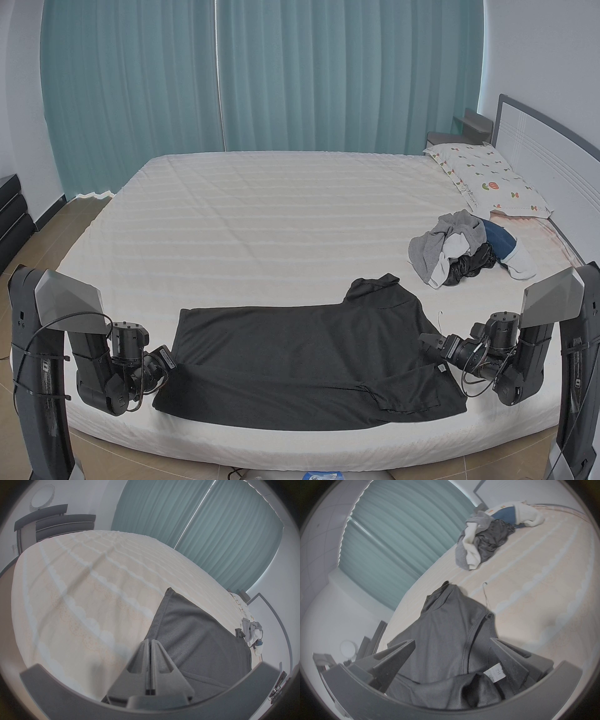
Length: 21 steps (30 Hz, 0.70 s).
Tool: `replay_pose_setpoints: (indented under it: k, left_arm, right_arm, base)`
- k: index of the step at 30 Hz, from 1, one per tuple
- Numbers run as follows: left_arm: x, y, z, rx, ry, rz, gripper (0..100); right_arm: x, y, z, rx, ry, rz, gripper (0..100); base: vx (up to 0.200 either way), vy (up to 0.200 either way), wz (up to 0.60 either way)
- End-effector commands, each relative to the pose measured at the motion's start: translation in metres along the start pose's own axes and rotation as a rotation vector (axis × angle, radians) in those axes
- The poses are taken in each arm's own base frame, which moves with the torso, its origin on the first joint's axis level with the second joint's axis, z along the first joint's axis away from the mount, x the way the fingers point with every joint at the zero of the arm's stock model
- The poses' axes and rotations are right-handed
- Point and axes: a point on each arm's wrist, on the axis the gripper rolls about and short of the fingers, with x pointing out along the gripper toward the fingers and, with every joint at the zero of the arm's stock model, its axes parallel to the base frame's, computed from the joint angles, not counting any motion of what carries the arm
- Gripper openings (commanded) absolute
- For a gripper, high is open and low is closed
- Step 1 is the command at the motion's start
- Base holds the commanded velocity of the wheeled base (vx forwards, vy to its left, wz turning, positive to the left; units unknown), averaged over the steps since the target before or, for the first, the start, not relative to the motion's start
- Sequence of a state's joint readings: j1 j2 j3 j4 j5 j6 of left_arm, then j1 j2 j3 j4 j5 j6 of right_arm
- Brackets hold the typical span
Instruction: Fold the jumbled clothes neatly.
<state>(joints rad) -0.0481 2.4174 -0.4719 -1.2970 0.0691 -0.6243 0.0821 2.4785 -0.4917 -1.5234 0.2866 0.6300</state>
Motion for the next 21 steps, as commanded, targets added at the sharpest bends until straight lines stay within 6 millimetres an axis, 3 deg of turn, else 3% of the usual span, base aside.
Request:
replay_pose_setpoints:
  k: [1, 16, 17, 21]
  left_arm:
    - [-0.002, -0.001, 0.001, -0.001, -0.002, -0.004, 0]
    - [0.000, -0.001, 0.001, -0.004, -0.001, -0.006, 0]
    - [0.000, -0.001, 0.001, -0.004, -0.001, -0.006, 0]
    - [0.000, 0.000, 0.001, -0.005, 0.000, -0.005, 0]
  right_arm:
    - [0.000, -0.008, -0.014, -0.057, 0.059, -0.006, 100]
    - [-0.002, -0.018, -0.031, -0.191, 0.128, 0.000, 100]
    - [-0.002, -0.018, -0.031, -0.191, 0.128, 0.000, 0]
    - [-0.003, -0.019, -0.032, -0.203, 0.131, -0.003, 0]
  base:
    - [0.000, 0.000, 0.00]
    - [0.000, 0.000, 0.00]
    - [0.000, 0.000, 0.00]
    - [0.000, 0.000, 0.00]
